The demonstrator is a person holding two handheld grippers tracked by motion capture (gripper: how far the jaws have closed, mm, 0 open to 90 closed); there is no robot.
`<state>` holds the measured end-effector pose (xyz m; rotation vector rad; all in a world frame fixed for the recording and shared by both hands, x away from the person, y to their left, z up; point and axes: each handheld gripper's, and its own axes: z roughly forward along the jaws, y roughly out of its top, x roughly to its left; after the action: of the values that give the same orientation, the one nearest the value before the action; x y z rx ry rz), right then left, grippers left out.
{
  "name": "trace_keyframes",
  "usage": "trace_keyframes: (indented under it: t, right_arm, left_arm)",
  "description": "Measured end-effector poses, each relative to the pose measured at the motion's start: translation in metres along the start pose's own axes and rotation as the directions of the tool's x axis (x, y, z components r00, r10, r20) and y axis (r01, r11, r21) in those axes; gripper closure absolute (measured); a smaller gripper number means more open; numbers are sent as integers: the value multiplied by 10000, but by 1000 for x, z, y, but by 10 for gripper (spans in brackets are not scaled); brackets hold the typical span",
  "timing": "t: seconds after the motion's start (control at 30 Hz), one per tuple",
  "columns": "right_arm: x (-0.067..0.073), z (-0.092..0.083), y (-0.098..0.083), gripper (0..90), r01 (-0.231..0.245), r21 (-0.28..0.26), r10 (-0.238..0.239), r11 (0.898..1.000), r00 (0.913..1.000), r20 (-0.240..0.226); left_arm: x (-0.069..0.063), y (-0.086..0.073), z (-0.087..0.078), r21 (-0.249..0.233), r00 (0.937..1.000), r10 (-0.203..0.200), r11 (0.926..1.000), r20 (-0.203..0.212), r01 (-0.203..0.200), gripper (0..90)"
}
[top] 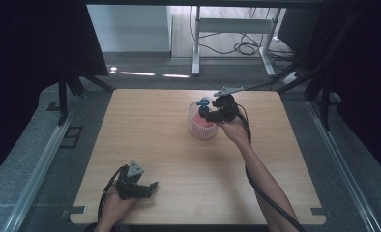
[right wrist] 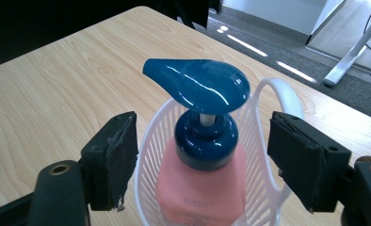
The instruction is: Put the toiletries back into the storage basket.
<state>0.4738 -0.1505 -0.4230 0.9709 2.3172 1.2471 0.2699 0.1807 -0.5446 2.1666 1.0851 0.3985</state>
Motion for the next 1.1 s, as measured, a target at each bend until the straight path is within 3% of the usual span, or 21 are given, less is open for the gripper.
trace_keyframes:
  t: [0.53,1.1]
  right_arm:
    - [5,-10,-1,149,-3,-1,3,10000,9996,-298]
    - [5,-20,-12,142,-34,190,39,9998,9997,-251]
  left_arm:
    - [0,0,0,2,10000,-1,10000,0,1,106]
    - [0,0,0,-15,10000,-20,10000,8,20,106]
